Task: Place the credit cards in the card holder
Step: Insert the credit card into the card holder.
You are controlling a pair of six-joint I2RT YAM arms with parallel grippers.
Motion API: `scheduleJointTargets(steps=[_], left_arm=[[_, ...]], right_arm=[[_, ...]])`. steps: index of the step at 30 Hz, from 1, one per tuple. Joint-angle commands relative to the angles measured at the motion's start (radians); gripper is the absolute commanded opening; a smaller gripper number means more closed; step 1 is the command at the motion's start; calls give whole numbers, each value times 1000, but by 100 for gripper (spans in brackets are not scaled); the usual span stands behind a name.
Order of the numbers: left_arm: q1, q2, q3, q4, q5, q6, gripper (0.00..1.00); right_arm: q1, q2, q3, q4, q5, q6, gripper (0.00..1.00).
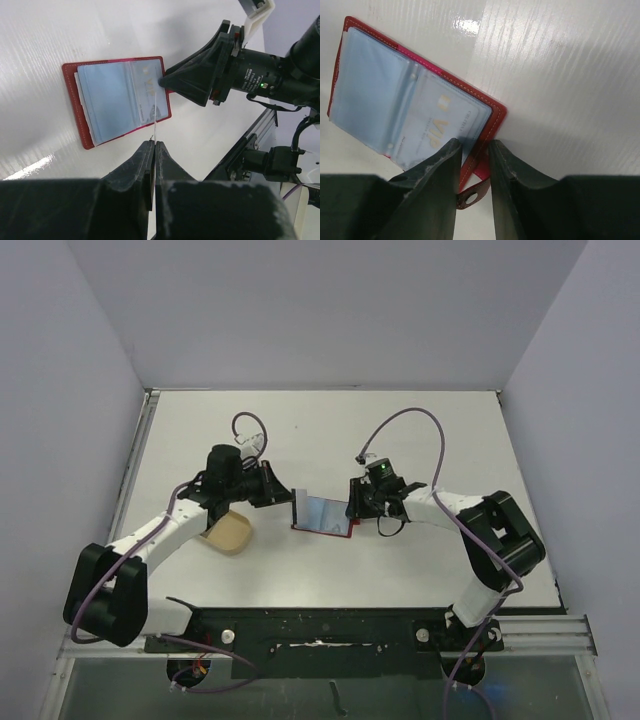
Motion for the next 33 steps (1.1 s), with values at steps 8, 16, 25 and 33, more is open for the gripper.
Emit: scheduleJointTargets(steps=[8,16,25,33], left_arm=[[-30,170,137,-21,30,50,0],[-31,290,219,-37,86,59,0],[-32,375,261,-69,149,84,0],[-45,451,286,-36,211,74,0]], right_arm=[[14,-40,-76,92,15,-27,25],[11,-38,-77,142,-19,-85,24],[7,-25,-78,176,-33,-105,24],[7,-25,-78,171,-26,-103,24]])
